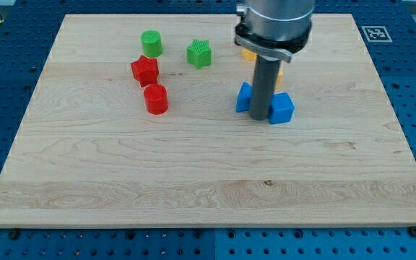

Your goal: Separate the blue cube and the blue triangle

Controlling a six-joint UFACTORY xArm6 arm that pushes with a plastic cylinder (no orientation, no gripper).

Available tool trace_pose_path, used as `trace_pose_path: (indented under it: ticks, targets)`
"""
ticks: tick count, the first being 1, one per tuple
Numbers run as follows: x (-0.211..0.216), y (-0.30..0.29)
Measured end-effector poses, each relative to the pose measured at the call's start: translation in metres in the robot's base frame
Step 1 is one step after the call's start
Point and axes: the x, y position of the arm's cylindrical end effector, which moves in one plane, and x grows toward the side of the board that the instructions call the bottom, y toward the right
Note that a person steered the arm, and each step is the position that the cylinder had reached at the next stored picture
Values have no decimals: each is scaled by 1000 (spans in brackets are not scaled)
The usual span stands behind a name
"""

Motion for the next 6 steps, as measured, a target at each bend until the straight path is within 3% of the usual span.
trace_pose_path:
  ticks: [6]
  targets:
    - [0, -14]
